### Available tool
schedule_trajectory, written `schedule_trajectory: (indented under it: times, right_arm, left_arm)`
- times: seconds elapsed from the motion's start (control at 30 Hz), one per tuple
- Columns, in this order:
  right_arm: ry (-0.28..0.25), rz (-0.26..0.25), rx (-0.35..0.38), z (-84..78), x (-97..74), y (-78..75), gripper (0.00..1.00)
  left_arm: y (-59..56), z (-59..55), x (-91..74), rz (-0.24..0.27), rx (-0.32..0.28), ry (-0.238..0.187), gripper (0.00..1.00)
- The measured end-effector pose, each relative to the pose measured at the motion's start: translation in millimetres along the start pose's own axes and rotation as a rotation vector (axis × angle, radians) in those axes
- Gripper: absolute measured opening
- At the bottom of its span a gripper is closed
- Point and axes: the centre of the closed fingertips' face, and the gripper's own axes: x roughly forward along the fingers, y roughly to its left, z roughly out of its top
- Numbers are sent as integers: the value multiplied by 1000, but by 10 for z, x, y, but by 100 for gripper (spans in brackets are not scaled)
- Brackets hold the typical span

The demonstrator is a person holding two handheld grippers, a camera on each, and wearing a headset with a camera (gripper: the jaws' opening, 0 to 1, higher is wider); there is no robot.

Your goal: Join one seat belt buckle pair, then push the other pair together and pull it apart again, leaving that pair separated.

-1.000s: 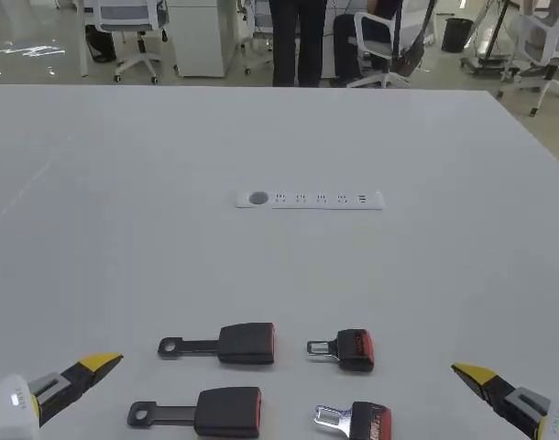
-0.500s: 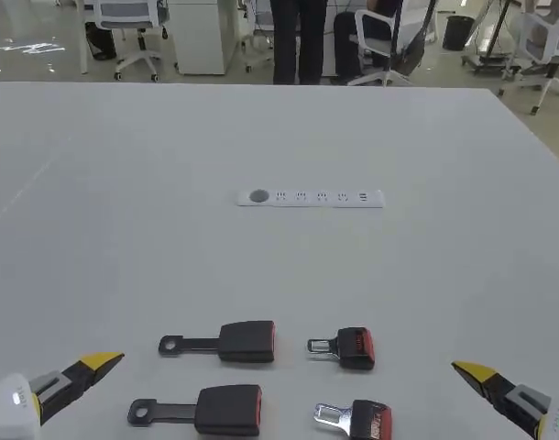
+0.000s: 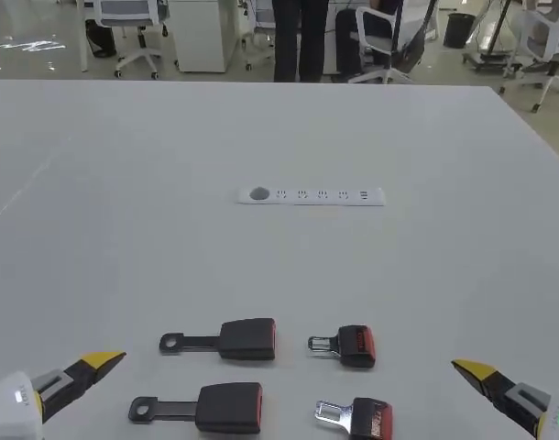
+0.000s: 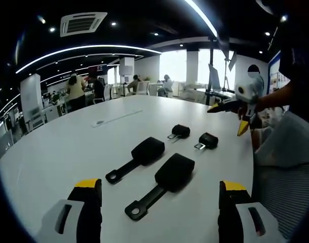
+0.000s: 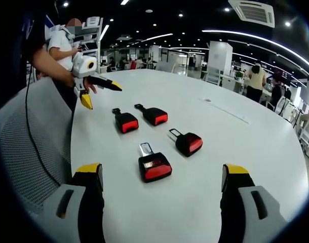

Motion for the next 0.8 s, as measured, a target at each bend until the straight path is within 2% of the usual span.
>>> schedule_trajectory:
  times: [0.8]
  right_arm:
    - [17, 2, -13, -20, 5, -18, 96]
  left_arm:
    - [10, -16, 30, -15, 9, 14, 97]
